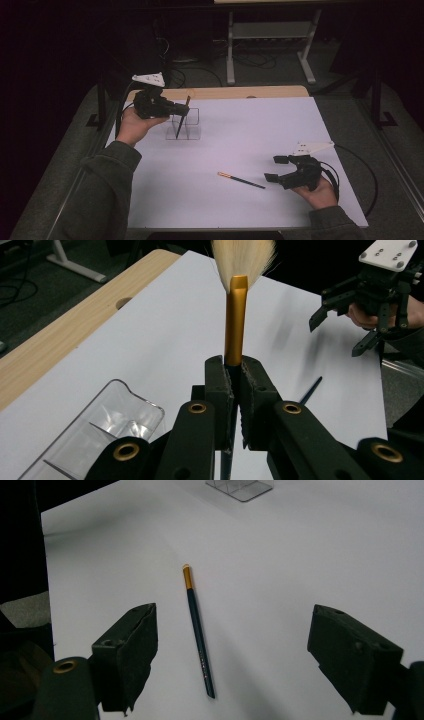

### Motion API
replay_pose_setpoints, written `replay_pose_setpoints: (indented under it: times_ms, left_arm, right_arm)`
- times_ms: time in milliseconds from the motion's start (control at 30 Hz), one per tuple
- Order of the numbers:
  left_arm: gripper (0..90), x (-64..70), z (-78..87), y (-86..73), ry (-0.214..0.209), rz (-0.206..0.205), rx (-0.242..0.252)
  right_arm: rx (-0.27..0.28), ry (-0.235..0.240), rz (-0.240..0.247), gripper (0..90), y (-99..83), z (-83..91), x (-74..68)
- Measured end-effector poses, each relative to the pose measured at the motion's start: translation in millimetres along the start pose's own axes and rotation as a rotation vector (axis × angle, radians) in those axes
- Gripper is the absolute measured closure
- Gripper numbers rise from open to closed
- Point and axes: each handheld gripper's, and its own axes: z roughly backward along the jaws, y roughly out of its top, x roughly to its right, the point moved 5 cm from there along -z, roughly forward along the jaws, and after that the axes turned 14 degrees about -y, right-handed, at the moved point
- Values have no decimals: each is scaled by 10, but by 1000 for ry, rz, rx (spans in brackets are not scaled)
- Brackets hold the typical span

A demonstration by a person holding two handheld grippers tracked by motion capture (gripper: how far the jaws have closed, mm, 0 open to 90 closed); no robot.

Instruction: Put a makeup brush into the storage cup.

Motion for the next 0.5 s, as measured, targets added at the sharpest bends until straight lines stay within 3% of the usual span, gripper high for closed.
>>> replay_pose_setpoints:
  times_ms: [500]
  left_arm:
    - [838,-177,-25,152,14,-2,-15]
  right_arm:
    - [-4,4,-7,185,-4,2,7]
